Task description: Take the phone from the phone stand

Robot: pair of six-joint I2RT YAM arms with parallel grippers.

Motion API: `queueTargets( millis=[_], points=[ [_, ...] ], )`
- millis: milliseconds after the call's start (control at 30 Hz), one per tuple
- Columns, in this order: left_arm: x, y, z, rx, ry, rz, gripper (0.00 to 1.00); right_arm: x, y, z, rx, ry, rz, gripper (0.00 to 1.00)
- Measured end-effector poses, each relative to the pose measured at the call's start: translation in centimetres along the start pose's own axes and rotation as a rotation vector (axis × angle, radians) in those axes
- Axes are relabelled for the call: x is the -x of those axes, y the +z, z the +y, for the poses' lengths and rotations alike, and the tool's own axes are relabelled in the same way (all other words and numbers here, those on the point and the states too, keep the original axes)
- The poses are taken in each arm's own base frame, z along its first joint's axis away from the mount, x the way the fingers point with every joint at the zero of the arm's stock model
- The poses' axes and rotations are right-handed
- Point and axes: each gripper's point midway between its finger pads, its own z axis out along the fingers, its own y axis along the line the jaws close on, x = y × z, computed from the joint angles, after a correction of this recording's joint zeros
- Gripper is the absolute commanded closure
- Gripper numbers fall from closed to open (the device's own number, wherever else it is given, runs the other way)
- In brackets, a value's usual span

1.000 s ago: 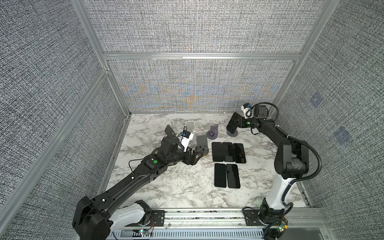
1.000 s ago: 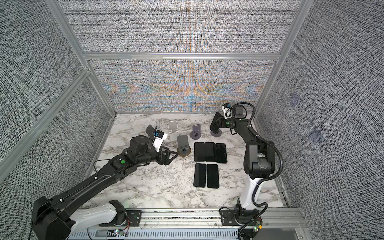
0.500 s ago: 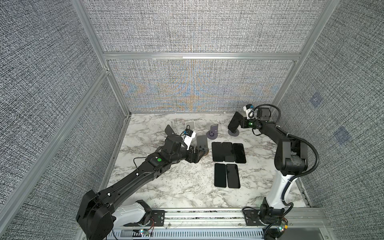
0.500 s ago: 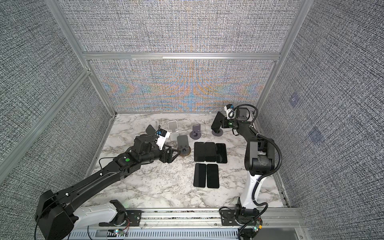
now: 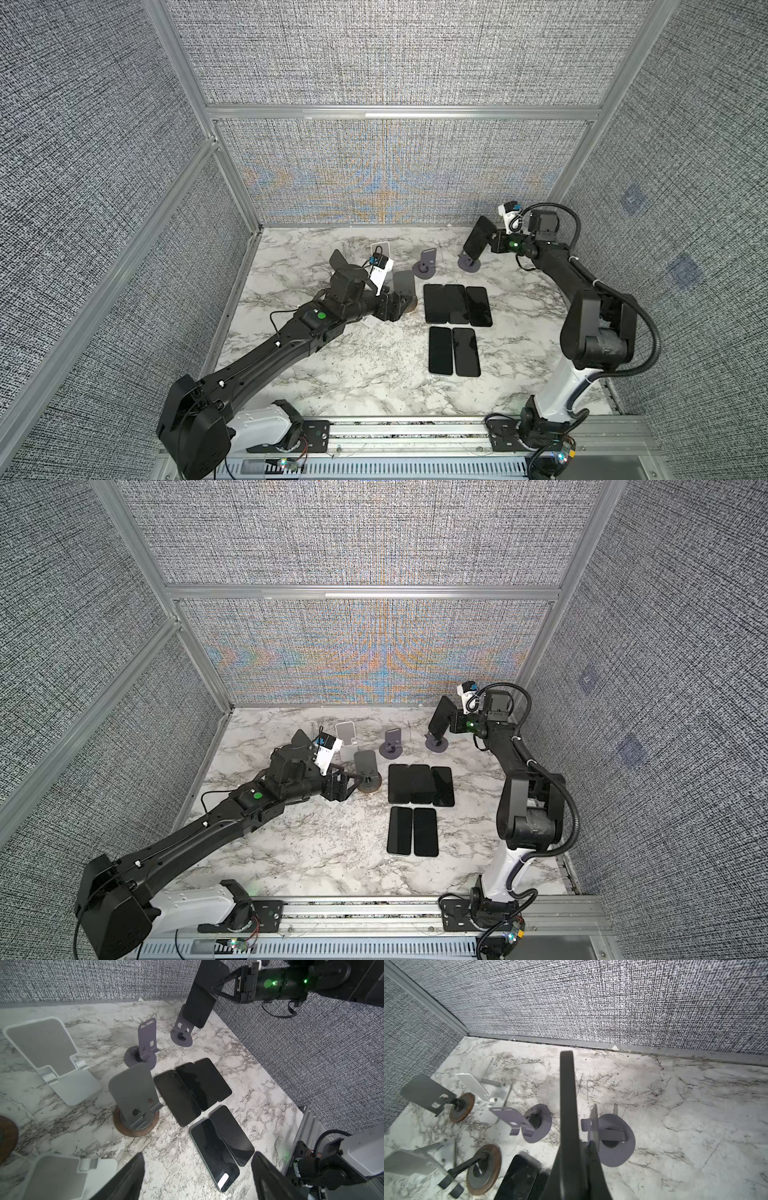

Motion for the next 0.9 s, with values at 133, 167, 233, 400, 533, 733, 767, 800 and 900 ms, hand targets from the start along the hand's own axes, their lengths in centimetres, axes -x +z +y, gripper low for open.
queueTargets(
  millis=[133,167,233,400,533,733,767,800,900],
  points=[
    [1.9,0.6,-1.6,-0.069,0.052,-0.011,0.23,-0.8,-2.9,3.1,0.046,0.048,0.022,1.00],
    [2.6,0.8,-2.2,-0.098,0.074,-0.014,0.23,-1.5,-3.4,4.2,0.060,0.059,0.040,1.00],
    [4.1,1.0,-3.3,-0.151,0.116,-0.027,0.24,-3.1,-4.2,6.4,0.101,0.085,0.084,1.00],
    [7.7,1.1,-3.8,-0.202,0.177,-0.060,0.25,-6.8,-6.9,11.8,0.219,0.137,0.177,1.00],
    [8.9,1.7,-3.7,-0.232,0.206,-0.056,0.26,-7.5,-9.3,15.6,0.314,0.122,0.192,1.00],
    [8.7,3.8,-3.3,-0.329,0.179,-0.001,0.34,-9.6,-11.1,19.5,0.436,0.094,0.257,1.00],
    [8.6,4.1,-3.5,-0.350,0.179,0.007,0.35,-10.3,-11.3,20.2,0.459,0.088,0.279,1.00],
    [8.5,4.4,-3.7,-0.371,0.180,0.015,0.36,-10.9,-11.5,20.7,0.481,0.080,0.293,1.00],
    [7.7,4.8,-4.2,-0.432,0.168,0.043,0.37,-12.0,-12.1,21.6,0.532,0.075,0.316,1.00]
  ],
)
